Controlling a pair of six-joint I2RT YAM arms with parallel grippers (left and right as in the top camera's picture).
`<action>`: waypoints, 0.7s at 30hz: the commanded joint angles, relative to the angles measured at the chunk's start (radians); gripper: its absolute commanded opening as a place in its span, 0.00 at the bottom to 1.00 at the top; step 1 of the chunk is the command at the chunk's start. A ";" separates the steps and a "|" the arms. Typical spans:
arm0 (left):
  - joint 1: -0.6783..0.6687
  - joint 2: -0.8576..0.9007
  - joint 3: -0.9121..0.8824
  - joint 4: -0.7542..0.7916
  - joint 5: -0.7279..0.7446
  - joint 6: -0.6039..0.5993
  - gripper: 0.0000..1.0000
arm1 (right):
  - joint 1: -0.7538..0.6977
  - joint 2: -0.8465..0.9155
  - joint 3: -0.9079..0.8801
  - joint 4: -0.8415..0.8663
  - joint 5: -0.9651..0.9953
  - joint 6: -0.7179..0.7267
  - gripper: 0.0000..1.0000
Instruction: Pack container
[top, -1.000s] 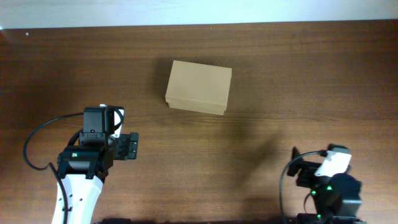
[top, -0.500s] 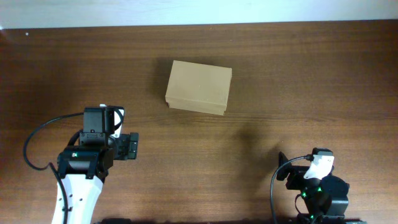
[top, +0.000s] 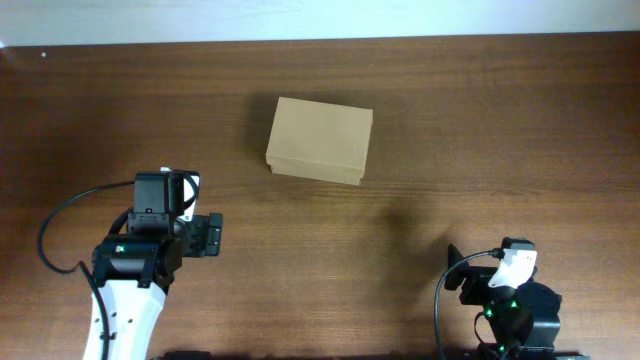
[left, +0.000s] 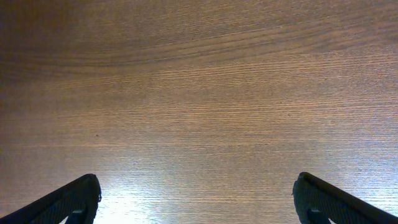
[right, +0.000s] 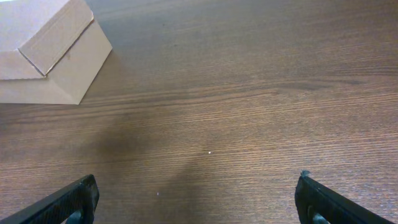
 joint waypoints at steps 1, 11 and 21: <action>0.003 0.001 -0.005 0.002 -0.007 0.002 1.00 | -0.008 -0.012 -0.010 0.003 -0.013 0.007 0.99; 0.003 -0.192 -0.049 0.008 -0.011 0.006 1.00 | -0.008 -0.012 -0.010 0.003 -0.013 0.007 0.99; 0.003 -0.679 -0.508 0.879 -0.040 0.043 1.00 | -0.008 -0.012 -0.010 0.003 -0.013 0.006 0.99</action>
